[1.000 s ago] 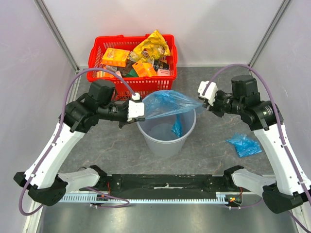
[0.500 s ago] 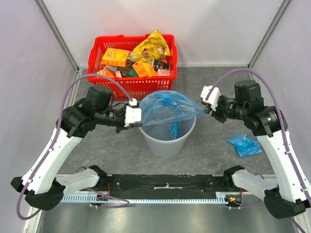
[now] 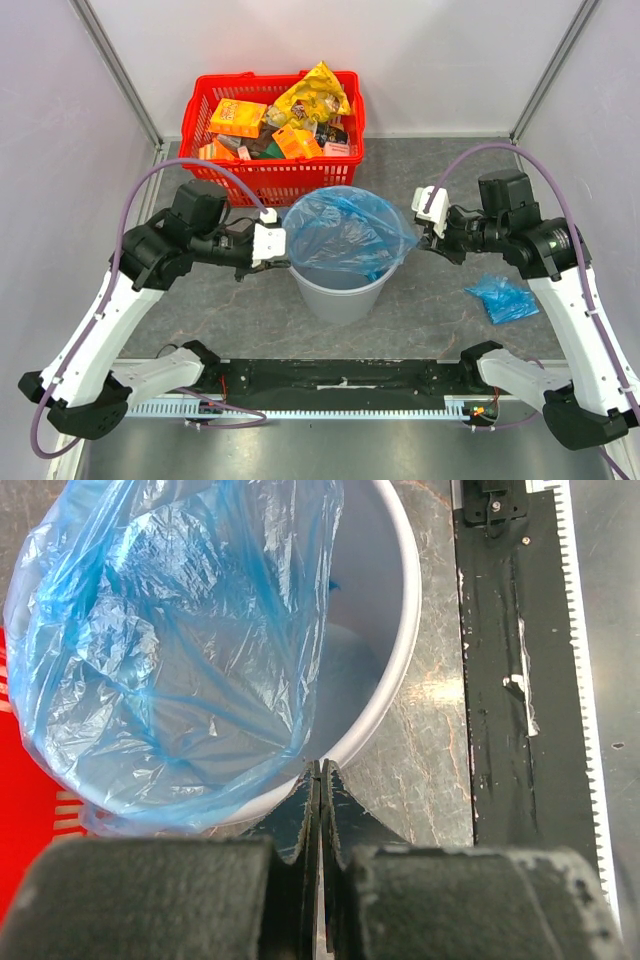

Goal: Put the trash bags into the trash bin
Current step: Place the trash bag in the trash bin.

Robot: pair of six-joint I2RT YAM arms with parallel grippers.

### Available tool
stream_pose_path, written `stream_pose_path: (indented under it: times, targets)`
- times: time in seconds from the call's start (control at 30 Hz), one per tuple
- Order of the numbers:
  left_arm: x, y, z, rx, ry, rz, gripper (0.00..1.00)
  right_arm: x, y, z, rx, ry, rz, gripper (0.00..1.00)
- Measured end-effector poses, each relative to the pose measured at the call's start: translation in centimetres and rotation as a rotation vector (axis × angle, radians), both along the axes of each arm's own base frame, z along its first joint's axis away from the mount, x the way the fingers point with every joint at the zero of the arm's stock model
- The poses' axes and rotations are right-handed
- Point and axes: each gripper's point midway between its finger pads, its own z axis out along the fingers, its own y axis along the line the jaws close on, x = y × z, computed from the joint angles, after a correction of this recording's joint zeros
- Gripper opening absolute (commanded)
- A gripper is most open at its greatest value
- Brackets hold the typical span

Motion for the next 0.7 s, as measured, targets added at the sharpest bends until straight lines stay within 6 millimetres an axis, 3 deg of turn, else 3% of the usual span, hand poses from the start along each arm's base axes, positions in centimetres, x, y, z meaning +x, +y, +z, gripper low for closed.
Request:
stream_pose_path:
  times: [0.07, 0.27, 0.4, 0.7]
  targets:
    - [-0.1, -0.1, 0.0, -0.003, 0.005, -0.002, 0.23, -0.1, 0.1, 0.0, 0.006, 0.007, 0.005, 0.0]
    - [0.6, -1.1, -0.5, 0.008, 0.057, -0.015, 0.52, 0.3, 0.9, 0.6, 0.038, 0.04, 0.013, 0.0]
    - [1.4, -2.3, -0.5, 0.017, 0.077, -0.031, 0.62, 1.2, 1.6, 2.1, 0.065, 0.039, 0.009, 0.0]
    - [0.7, -4.8, 0.3, 0.012, 0.053, -0.111, 0.68, 2.8, 2.3, 4.4, 0.105, 0.038, -0.025, 0.0]
